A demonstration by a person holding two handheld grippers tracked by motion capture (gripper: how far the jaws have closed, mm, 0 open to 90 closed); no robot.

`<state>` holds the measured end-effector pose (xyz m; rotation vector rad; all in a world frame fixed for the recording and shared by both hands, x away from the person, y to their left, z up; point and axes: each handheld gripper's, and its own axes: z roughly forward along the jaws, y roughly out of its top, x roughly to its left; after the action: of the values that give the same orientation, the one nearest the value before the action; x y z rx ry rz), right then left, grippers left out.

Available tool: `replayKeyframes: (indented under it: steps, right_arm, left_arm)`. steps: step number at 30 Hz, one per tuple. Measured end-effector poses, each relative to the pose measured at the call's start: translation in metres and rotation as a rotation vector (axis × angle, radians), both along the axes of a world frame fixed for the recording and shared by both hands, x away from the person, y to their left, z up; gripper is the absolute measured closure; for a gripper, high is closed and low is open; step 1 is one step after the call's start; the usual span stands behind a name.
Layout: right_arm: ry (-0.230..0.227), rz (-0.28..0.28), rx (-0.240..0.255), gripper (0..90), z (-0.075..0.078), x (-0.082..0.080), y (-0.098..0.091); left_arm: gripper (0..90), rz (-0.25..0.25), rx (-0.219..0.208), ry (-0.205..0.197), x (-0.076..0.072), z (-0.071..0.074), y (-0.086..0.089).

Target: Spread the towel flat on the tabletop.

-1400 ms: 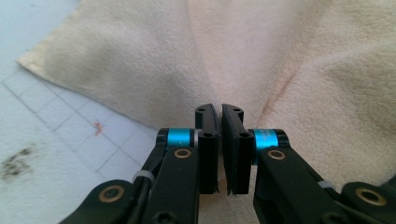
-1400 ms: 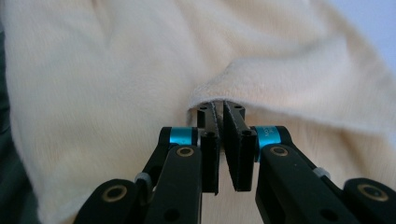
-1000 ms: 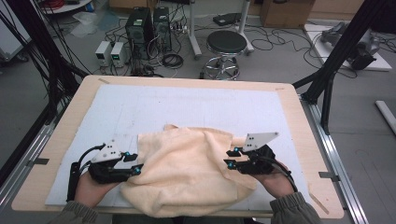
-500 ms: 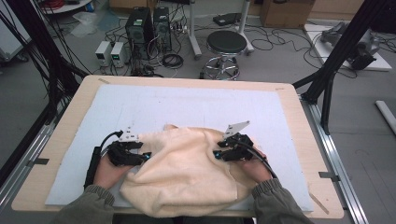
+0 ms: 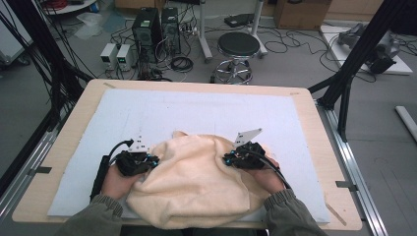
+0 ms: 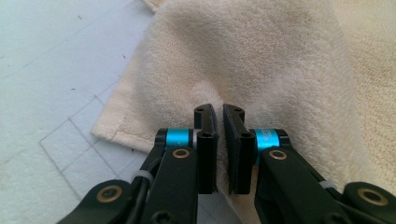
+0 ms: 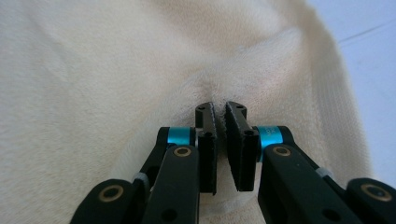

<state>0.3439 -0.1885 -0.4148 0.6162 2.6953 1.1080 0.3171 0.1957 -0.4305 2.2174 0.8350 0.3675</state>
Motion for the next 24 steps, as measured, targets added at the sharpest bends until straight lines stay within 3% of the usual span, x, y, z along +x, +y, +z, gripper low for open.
replayKeyframes:
  steps: [7,15,18,24]
  right_arm:
    - [-0.046,-0.01,0.054,84.2,0.025,-0.011,-0.018]
    - [-0.112,0.053,0.05,84.2,0.062,-0.033,-0.024]
    - [-0.109,0.073,0.062,84.2,0.068,-0.037,-0.024]
    - [-0.059,0.094,0.059,84.1,0.062,-0.034,-0.021]
  left_arm:
    - [84.4,0.021,-0.061,-0.083,-0.013,0.024,0.012]
    - [84.6,-0.003,-0.084,-0.17,-0.035,0.063,0.027]
    - [84.6,-0.001,-0.091,-0.176,-0.042,0.068,0.031]
    - [84.6,-0.012,-0.098,-0.165,-0.046,0.064,0.033]
